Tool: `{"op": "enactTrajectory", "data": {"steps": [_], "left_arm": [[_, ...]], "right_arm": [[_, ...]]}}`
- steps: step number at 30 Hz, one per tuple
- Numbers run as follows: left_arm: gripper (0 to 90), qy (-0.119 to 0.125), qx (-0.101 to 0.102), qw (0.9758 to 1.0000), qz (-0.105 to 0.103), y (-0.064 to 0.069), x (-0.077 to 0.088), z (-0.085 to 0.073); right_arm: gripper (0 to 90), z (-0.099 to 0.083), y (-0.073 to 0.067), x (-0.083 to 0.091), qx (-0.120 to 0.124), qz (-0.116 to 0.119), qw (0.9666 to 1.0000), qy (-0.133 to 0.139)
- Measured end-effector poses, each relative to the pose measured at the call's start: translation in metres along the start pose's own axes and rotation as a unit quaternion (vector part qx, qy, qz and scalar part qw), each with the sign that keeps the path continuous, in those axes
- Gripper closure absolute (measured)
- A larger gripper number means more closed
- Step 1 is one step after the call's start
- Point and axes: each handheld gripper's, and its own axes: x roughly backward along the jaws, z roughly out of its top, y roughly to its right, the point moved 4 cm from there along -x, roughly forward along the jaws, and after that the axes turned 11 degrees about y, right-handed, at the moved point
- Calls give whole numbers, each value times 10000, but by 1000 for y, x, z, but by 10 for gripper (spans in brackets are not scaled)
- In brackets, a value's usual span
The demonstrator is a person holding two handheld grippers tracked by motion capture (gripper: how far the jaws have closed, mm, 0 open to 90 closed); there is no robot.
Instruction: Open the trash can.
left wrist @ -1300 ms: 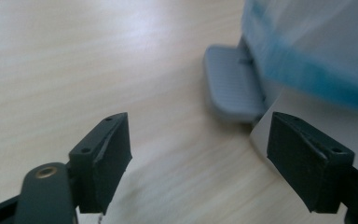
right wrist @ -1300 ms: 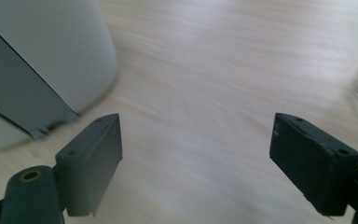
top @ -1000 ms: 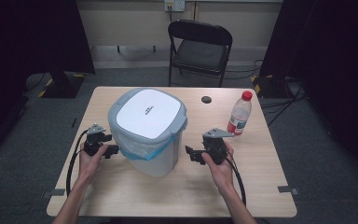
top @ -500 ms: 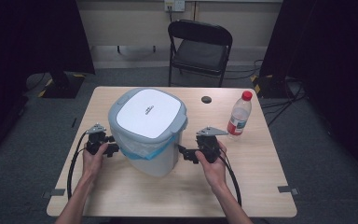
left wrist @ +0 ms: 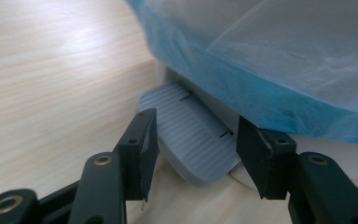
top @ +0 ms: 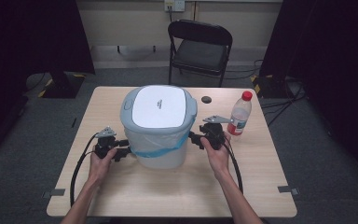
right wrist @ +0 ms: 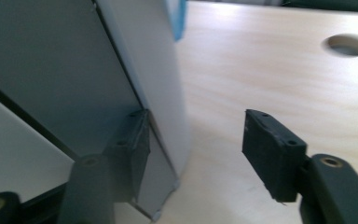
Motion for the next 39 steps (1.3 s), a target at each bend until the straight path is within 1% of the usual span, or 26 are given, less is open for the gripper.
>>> {"op": "enactTrajectory", "data": {"steps": [1,2,3,5,7,9,10,12,13,14,16,20,22,23,24,26,27,28,31,32,33,34,35,36,38,39], "left_arm": [[453,0,0,10000,0,0,0,0],[427,-28,-83,10000,-30,6,-1,1],[417,-28,-83,10000,-30,6,-1,1],[416,-90,-221,9997,96,9,-2,2],[407,-116,-199,9996,139,10,-2,2],[403,-110,-153,9998,54,8,-1,2],[373,-60,-138,9998,94,7,0,3],[371,115,-101,9998,125,0,5,7],[341,231,5,9996,169,-4,8,9],[298,323,105,9993,174,-7,12,11],[297,339,5,9984,450,-15,18,12],[301,452,284,9956,774,-34,24,10],[301,437,289,9946,899,-42,21,9],[301,402,341,9946,889,-44,17,8],[301,271,301,9955,859,-47,6,7],[307,260,305,9952,893,-48,1,8],[307,281,318,9944,970,-49,-3,8],[328,434,362,9934,1001,-50,-8,10],[331,348,420,9943,921,-50,-15,10],[331,198,267,9954,900,-48,-19,9],[331,194,260,9956,883,-47,-22,8],[336,193,310,9965,755,-45,-24,9],[335,162,253,9968,735,-43,-26,10],[346,114,156,9971,732,-39,-29,13],[357,89,165,9977,654,-36,-30,13],[431,86,143,9980,611,-36,-30,13]], "right_arm": [[411,0,0,0,0,0,10000,0],[482,4,0,-5,104,-101,9999,52],[482,4,0,-5,104,-101,9999,52],[482,7,3,-10,192,-185,9996,66],[489,10,7,-16,157,-175,9997,112],[472,10,9,-17,178,-174,9996,131],[403,9,9,-14,200,-199,9995,144],[377,8,9,-12,221,-242,9993,151],[378,7,9,-8,245,-237,9993,177],[338,3,9,1,132,-196,9994,242],[337,0,8,5,68,-147,9995,283],[322,-16,-2,22,228,-104,9995,217],[340,-22,-7,26,217,-62,9997,128],[340,-22,-7,26,217,-62,9997,128],[333,-26,-10,29,335,-16,9994,33],[302,-31,-13,31,342,75,9994,-15],[302,-31,-13,31,342,75,9994,-15],[261,-35,-15,33,275,151,9995,-12],[261,-37,-17,34,238,97,9996,99],[263,-38,-17,34,260,79,9995,133],[273,-38,-17,34,194,91,9997,148],[276,-39,-18,35,99,140,9998,135],[260,-40,-19,35,16,242,9996,125],[235,-42,-22,35,83,396,9991,98],[232,-42,-23,35,76,419,9991,61],[216,-42,-25,35,109,459,9989,51]]}}
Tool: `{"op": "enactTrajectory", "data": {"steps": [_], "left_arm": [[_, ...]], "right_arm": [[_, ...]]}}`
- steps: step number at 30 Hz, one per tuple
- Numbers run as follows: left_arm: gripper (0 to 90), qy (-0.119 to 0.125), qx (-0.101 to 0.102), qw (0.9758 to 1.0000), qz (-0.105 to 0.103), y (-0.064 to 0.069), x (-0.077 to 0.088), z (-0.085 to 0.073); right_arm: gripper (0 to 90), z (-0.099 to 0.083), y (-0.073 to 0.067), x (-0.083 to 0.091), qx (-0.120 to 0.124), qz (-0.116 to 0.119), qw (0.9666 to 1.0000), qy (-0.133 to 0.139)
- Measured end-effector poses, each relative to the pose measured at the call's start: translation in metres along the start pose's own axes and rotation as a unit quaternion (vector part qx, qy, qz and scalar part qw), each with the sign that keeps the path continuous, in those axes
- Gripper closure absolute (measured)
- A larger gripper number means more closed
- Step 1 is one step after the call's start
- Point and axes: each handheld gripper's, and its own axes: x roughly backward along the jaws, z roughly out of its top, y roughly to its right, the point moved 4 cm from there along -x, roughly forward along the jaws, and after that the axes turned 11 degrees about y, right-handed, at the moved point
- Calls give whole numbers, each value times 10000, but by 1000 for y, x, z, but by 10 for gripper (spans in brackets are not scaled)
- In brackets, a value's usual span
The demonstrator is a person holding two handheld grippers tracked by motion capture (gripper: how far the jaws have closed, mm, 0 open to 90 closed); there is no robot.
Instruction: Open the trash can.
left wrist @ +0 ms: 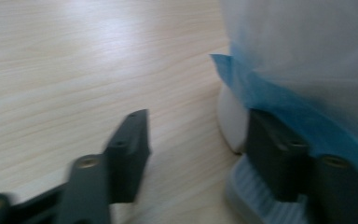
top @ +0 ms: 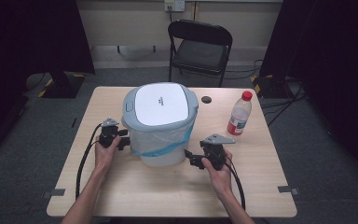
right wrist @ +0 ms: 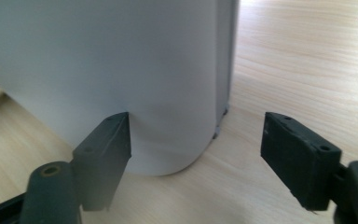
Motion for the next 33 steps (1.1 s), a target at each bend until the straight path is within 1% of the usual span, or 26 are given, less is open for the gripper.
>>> {"op": "enactTrajectory", "data": {"steps": [2,3,4,5,6,7,8,10,12,13,14,15,17,18,19,20,21,22,23,24,26,27,28,31,32,33], "left_arm": [[446,33,-4,10000,3,1,1,-1],[475,31,50,9999,-106,2,2,-1],[505,29,44,9999,-140,3,2,-2],[502,-34,19,9995,-314,4,4,-3],[447,-119,45,9980,-617,7,5,-5],[387,-178,-54,9968,-778,14,4,-9],[412,-114,-50,9977,-659,18,5,-9],[470,-95,-8,9980,-619,21,6,-10],[472,-118,-53,9982,-589,27,8,-10],[496,-135,-103,9977,-651,33,9,-10],[498,-135,-103,9977,-651,33,9,-10],[498,-118,-130,9983,-562,36,9,-11],[502,-45,-81,9989,-462,40,9,-13],[503,-45,-81,9989,-462,40,9,-13],[505,-81,11,9991,-425,43,10,-14],[501,-81,11,9991,-425,43,10,-14],[417,-206,-100,9980,-594,50,11,-15],[399,-206,-100,9980,-594,50,11,-15],[397,-308,-306,9967,-686,59,11,-15],[397,-308,-306,9967,-686,59,11,-15],[396,-357,-325,9960,-749,66,12,-16],[388,-350,-386,9957,-760,70,12,-17],[388,-342,-425,9954,-793,75,13,-19],[386,-297,-388,9946,-918,85,16,-23],[411,-354,-518,9938,-918,87,16,-24],[421,-485,-601,9916,-1033,89,17,-24]], "right_arm": [[159,0,-2,-2,12,74,10000,9],[139,0,-1,-3,-10,78,10000,-7],[137,-1,-1,-6,21,141,9999,-63],[137,-1,0,-8,55,135,9998,-96],[145,-1,0,-10,153,60,9998,-126],[167,0,0,-11,209,18,9997,-134],[178,1,2,-13,209,-8,9997,-140],[183,3,4,-16,157,27,9997,-179],[186,5,7,-20,173,38,9996,-226],[237,7,11,-23,201,-59,9996,-180],[237,7,11,-23,201,-59,9996,-180],[256,8,13,-23,205,-101,9996,-142],[253,11,23,-28,139,-88,9998,-130],[253,11,23,-28,139,-88,9998,-130],[258,13,27,-31,115,-114,9998,-136],[258,13,27,-31,115,-114,9998,-136],[285,14,31,-34,83,-74,9999,-131],[285,14,31,-34,83,-74,9999,-131],[356,14,34,-38,41,-63,9999,-73],[356,14,34,-38,41,-63,9999,-73],[369,14,36,-43,14,-114,9999,-116],[410,15,38,-49,-43,-162,9998,-77],[410,15,38,-49,-43,-162,9998,-77],[444,20,40,-56,76,-251,9996,-87],[447,22,41,-59,66,-258,9996,-71],[439,23,42,-60,44,-260,9996,-66]]}}
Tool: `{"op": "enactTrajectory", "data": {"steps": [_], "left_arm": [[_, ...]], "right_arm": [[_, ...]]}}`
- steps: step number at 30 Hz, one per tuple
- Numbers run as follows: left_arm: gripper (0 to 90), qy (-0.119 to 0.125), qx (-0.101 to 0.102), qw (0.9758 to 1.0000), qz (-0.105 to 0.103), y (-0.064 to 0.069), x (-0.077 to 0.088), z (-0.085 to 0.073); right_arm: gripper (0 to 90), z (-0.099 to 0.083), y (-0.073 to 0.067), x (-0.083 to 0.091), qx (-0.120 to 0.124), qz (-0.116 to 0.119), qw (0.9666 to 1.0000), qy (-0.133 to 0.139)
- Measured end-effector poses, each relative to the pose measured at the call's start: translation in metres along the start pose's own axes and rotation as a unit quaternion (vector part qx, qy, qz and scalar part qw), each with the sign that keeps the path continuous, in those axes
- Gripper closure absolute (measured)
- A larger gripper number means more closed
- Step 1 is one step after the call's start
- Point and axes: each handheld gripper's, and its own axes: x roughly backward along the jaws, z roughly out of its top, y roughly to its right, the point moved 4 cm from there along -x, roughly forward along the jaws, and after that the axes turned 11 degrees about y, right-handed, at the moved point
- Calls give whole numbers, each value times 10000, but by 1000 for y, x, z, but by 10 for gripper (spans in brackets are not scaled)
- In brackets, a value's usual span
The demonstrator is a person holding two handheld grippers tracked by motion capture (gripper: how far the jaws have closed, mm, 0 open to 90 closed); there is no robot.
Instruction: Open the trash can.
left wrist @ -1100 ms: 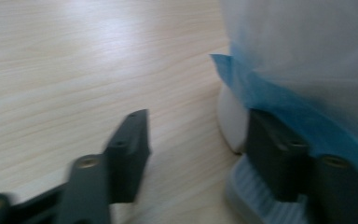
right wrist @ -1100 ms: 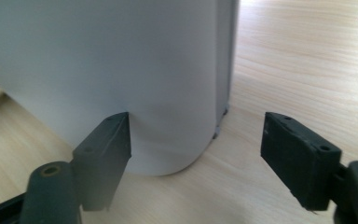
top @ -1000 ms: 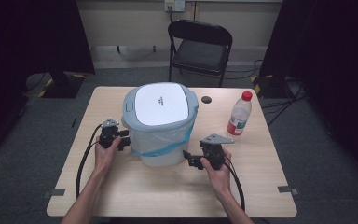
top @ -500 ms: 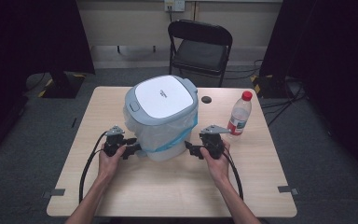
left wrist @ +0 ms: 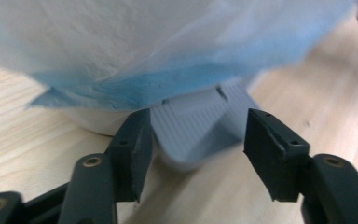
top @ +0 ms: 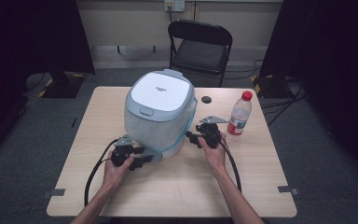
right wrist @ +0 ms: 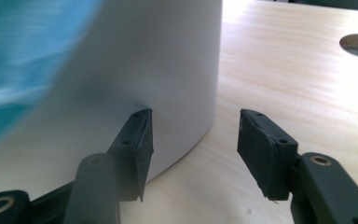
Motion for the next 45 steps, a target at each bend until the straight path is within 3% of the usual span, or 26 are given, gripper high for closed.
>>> {"op": "enactTrajectory", "data": {"steps": [2,4,5,7,9,10,11,12,13,15,18,20,23,24,26,27,28,31,32,33,35,36,39,40,41,45], "left_arm": [[469,-39,286,9996,72,-4,5,1],[446,-67,216,9992,316,-14,17,0],[439,-67,216,9992,316,-14,17,0],[425,26,389,9978,529,-29,29,0],[426,201,476,9943,929,-45,38,3],[426,388,653,9912,1081,-59,43,6],[426,388,653,9912,1081,-59,43,6],[424,520,677,9874,1335,-74,44,13],[424,520,677,9874,1335,-74,44,13],[417,656,726,9835,1523,-90,43,25],[412,725,753,9808,1645,-107,37,40],[401,844,823,9771,1771,-119,29,51],[390,815,926,9774,1719,-122,20,57],[376,871,932,9769,1716,-121,17,59],[364,1025,1112,9768,1516,-117,10,62],[367,992,1069,9791,1416,-115,7,61],[418,918,955,9793,1532,-113,6,60],[426,888,1041,9795,1481,-114,8,59],[466,864,1014,9806,1439,-113,9,59],[466,863,1008,9809,1421,-112,10,59],[556,848,1006,9815,1389,-110,11,59],[606,865,993,9818,1369,-106,11,60],[673,809,931,9828,1375,-101,11,61],[725,815,1059,9837,1203,-100,12,60],[763,851,1074,9835,1180,-100,14,59],[752,899,1038,9843,1104,-96,21,53]], "right_arm": [[395,2,0,-3,-41,-8,10000,14],[336,4,-1,0,-8,32,10000,35],[336,4,-1,0,-8,32,10000,35],[299,6,-3,5,-122,127,9998,69],[292,10,-5,11,-187,200,9995,182],[293,13,-6,15,-126,70,9997,210],[293,13,-6,15,-126,70,9997,210],[292,17,-5,17,42,-114,9997,215],[292,17,-5,17,42,-114,9997,215],[296,21,-2,15,73,-262,9993,238],[300,29,3,10,130,-429,9986,276],[302,33,4,2,113,-482,9984,263],[380,36,4,-3,92,-564,9980,252],[407,38,6,-6,-40,-503,9986,172],[411,39,6,-8,-171,-418,9989,149],[392,40,7,-12,-211,-384,9989,151],[450,42,6,-18,-175,-340,9991,177],[476,46,3,-25,-59,-399,9990,204],[516,48,3,-31,18,-356,9991,248],[516,48,3,-31,18,-356,9991,248],[527,48,4,-34,-42,-253,9992,291],[566,46,6,-34,-319,34,9993,216],[575,45,6,-33,-274,104,9994,174],[607,45,4,-33,-234,113,9995,181],[634,45,2,-32,-156,129,9996,192],[660,45,-1,-33,-159,220,9994,217]]}}
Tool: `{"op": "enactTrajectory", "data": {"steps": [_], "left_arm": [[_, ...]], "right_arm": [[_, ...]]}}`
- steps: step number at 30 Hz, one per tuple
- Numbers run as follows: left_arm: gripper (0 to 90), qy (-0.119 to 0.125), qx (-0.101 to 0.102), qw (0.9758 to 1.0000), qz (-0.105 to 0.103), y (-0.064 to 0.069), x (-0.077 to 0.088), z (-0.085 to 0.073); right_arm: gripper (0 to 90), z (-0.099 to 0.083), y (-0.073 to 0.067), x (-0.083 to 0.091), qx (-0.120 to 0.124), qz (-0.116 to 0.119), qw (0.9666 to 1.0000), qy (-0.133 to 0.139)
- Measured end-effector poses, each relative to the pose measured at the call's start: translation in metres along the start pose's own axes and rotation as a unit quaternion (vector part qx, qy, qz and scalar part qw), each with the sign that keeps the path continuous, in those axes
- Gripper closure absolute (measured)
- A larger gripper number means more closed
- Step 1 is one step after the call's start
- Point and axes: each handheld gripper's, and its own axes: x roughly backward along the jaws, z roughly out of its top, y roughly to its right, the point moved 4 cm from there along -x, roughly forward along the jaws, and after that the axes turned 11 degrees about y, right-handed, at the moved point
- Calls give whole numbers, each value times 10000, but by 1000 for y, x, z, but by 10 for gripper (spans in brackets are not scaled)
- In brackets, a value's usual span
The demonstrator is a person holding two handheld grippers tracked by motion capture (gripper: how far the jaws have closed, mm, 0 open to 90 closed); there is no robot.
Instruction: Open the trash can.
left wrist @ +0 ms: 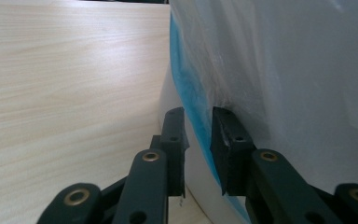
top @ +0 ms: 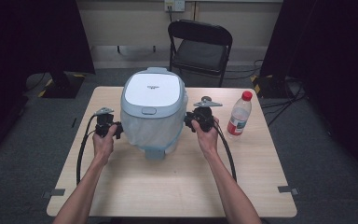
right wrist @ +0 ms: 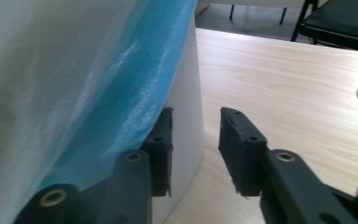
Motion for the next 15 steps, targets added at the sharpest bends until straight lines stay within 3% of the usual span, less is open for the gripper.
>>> {"op": "enactTrajectory", "data": {"steps": [1,2,3,6,10,15], "left_arm": [[763,-35,-160,9999,17,3,4,-1],[763,-35,-160,9999,17,3,4,-1],[763,-42,-314,9994,160,7,8,-2],[805,14,-278,9996,60,15,18,-10],[774,14,-278,9996,-70,21,33,-18],[713,-168,-339,9989,-294,27,56,-27]], "right_arm": [[702,0,-2,0,35,34,10000,-29],[702,0,-2,0,35,34,10000,-29],[707,0,-4,1,39,107,9999,-70],[707,0,-11,9,194,160,9994,-216],[707,-6,-17,18,180,293,9992,-203],[662,-15,-30,34,172,374,9989,-210]]}}
